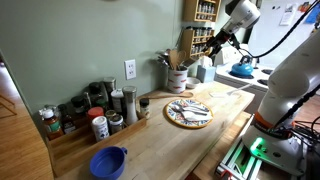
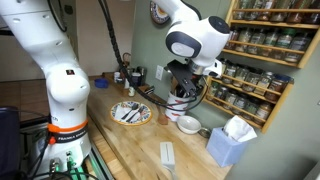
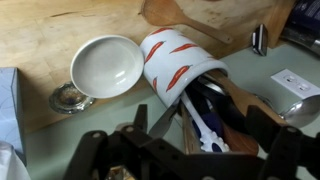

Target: Take the spatula out of the bucket

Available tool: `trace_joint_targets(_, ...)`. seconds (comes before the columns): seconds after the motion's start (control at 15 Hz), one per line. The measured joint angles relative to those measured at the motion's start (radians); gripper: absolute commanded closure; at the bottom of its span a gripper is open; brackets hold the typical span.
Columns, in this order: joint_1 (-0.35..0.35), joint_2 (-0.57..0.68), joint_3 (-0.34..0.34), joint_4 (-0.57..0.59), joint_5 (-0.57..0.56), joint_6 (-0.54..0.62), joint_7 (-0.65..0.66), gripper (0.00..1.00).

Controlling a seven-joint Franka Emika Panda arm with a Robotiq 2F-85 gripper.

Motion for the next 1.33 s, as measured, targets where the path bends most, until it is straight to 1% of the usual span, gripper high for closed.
trace_joint_targets(0.4,-0.009,0.11,0.002,0.08,0.164,0.001,-0.046,0.0)
trace_joint_targets(0.6,-0.027,0.179,0.018,0.111,0.239,0.001,-0.093,0.0)
trace_joint_targets(0.87,-0.075,0.268,0.058,0.149,0.318,-0.002,-0.158,0.0)
trace_joint_targets(1.07,-0.117,0.322,0.091,0.177,0.363,-0.018,-0.183,0.0)
trace_joint_targets(1.13,-0.129,0.337,0.101,0.186,0.372,-0.025,-0.185,0.05)
trace_joint_targets(1.2,-0.14,0.35,0.112,0.194,0.38,-0.032,-0.188,0.12)
trace_joint_targets(1.33,-0.159,0.372,0.131,0.211,0.393,-0.047,-0.188,0.2)
